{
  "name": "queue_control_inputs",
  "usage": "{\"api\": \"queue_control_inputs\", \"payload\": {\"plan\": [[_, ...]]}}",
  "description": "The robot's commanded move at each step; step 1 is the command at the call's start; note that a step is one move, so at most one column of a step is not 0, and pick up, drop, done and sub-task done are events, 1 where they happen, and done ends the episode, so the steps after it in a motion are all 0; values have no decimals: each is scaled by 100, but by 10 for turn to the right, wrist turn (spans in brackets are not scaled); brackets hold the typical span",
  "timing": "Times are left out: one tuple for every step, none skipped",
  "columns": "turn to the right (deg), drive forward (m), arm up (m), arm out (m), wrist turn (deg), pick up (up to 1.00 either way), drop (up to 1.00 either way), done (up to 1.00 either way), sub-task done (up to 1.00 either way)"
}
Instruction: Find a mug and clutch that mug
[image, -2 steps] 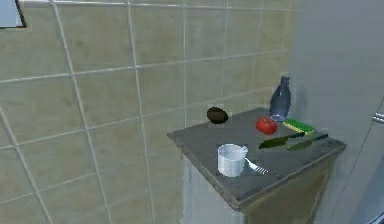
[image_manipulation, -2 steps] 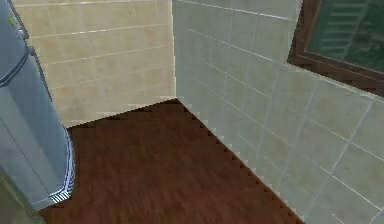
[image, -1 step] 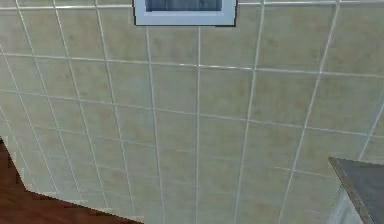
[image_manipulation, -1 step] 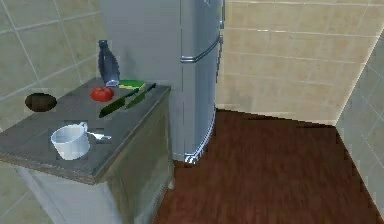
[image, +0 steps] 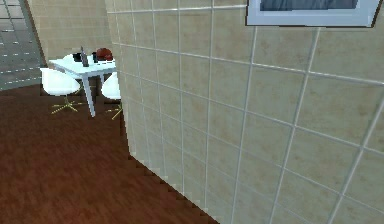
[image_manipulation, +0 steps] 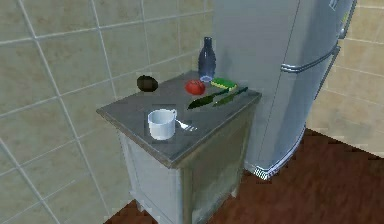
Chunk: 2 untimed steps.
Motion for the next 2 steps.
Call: {"api": "queue_control_inputs", "payload": {"plan": [[0, 0, 50, 0, 0, 0, 0, 0, 0], [0, 0, 38, 0, 0, 0, 0, 0, 0]]}}
